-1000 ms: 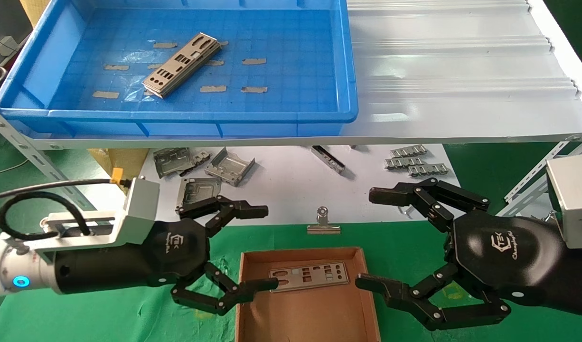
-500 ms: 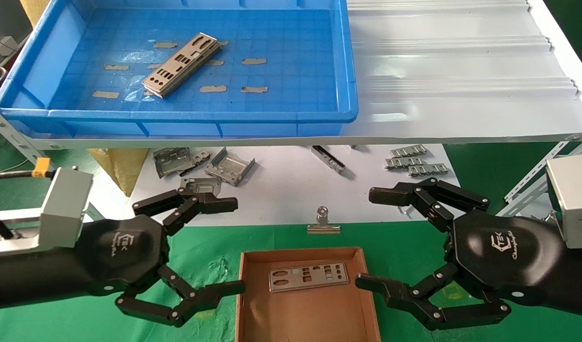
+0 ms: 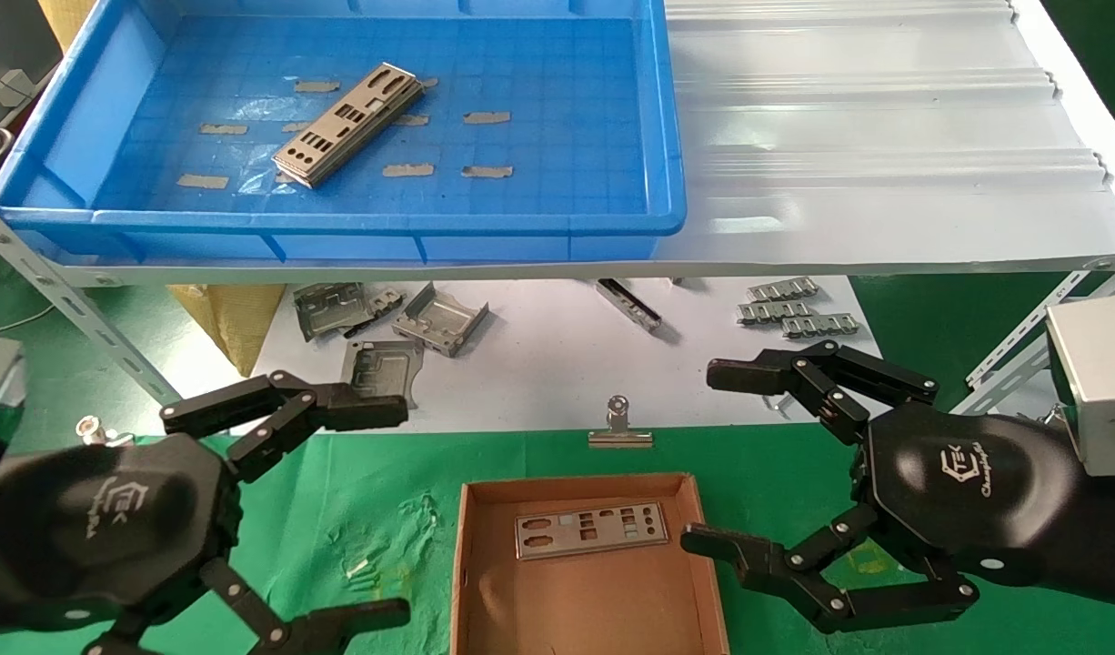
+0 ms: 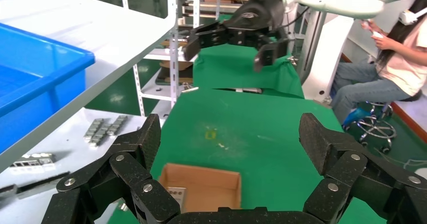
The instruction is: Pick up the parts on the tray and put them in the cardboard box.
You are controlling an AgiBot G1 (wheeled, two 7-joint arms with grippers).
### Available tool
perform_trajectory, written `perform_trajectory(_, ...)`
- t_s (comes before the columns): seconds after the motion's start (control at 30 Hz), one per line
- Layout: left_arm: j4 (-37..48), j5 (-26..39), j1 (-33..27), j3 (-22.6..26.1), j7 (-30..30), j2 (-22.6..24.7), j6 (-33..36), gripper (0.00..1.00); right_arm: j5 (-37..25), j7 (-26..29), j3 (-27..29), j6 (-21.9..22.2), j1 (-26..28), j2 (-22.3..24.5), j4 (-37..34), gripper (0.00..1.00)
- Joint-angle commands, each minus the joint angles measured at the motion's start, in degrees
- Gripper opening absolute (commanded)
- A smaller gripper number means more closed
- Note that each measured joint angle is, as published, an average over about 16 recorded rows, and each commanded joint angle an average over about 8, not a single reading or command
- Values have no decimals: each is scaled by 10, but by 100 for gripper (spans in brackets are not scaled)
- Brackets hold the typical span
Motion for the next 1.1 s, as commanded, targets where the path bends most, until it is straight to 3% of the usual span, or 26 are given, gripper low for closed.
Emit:
perform_trajectory(0.03,-17,-7,7,-7,-10,-11,-2,100,0,0,0,0,0,0,0,100)
perform_trajectory(1.1,-8,-3,4,-3,-6,-6,-1,100,0,0,0,0,0,0,0,100)
